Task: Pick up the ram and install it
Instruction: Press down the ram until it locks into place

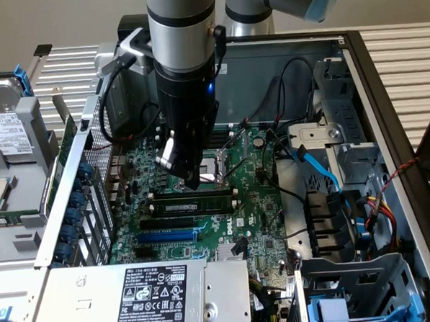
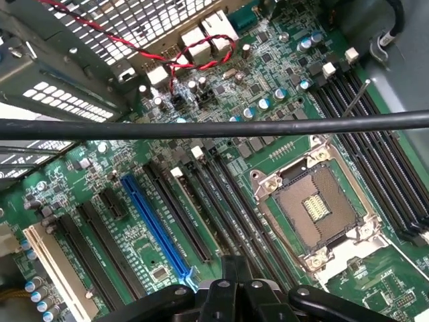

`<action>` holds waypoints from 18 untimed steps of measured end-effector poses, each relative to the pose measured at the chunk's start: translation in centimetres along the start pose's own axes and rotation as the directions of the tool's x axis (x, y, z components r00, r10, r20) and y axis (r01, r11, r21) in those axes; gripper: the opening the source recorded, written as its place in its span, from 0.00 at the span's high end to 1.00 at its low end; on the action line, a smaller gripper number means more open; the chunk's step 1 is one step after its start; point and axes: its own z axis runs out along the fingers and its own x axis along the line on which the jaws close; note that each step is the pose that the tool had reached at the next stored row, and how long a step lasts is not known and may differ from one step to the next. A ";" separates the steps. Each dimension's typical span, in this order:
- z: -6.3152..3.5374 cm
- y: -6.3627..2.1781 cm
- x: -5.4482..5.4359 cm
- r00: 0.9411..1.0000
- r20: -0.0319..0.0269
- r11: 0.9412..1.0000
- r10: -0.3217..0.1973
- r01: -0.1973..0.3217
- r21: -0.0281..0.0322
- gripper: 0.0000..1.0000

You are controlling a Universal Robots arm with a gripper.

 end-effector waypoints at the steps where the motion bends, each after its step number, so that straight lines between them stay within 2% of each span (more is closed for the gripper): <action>1: 0.01 0.00 0.0 1.000 0.000 1.000 0.015 -0.015 0.000 0.89; 5: 0.03 0.00 0.0 0.997 0.000 0.997 0.073 -0.073 0.000 0.89; 9: 0.05 0.00 0.0 0.991 0.000 0.991 0.132 -0.132 0.000 0.89; 13: 0.06 0.00 0.0 0.982 0.000 0.982 0.189 -0.189 0.000 0.89; 18: 0.06 0.00 0.0 0.966 0.001 0.966 0.259 -0.259 0.000 0.89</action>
